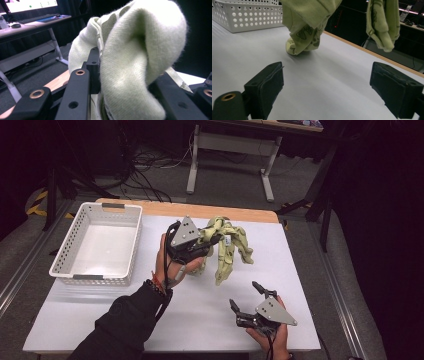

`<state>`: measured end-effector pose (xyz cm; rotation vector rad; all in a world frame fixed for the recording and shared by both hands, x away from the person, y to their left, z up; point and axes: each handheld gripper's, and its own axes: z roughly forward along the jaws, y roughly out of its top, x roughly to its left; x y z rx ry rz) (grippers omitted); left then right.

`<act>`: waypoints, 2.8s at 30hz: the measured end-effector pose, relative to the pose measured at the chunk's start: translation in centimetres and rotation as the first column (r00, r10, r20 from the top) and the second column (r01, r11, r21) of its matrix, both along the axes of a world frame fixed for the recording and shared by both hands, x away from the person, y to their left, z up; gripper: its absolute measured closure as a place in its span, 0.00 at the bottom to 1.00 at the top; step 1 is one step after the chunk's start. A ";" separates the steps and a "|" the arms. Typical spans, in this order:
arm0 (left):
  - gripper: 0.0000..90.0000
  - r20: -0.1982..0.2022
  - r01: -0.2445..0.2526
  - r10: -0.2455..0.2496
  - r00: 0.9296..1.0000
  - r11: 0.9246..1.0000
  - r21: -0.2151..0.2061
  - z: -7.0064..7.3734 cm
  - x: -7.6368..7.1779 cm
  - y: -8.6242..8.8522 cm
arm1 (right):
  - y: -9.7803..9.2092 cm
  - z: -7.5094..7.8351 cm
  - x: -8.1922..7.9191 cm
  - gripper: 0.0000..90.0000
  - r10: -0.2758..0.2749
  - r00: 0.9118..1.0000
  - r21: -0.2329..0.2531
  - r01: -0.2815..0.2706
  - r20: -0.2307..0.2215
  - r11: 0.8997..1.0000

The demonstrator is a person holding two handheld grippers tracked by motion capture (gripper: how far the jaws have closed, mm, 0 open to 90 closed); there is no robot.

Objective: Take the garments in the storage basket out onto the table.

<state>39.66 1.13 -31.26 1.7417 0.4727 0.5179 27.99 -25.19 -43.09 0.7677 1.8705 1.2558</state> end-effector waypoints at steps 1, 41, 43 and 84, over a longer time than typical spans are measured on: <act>0.75 -0.004 0.001 -0.001 1.000 1.000 0.000 -0.2 0.0 -0.1 | 0.0 0.0 0.0 0.14 -0.001 1.000 -0.003 0.001 0.001 1.000; 0.55 -0.107 -0.091 0.110 0.988 0.980 0.174 -7.6 1.8 -0.2 | 0.2 -0.4 0.0 0.14 0.018 1.000 -0.019 -0.018 -0.025 1.000; 0.43 -0.115 -0.096 0.114 0.987 0.983 0.153 -7.7 1.9 0.0 | 0.3 -0.4 0.0 0.14 0.018 0.999 -0.021 -0.019 -0.027 1.000; 0.18 0.040 -0.065 0.059 0.997 0.981 0.183 -8.9 -2.6 4.1 | 0.8 -0.6 -0.1 0.14 0.042 0.999 -0.037 -0.043 -0.017 0.998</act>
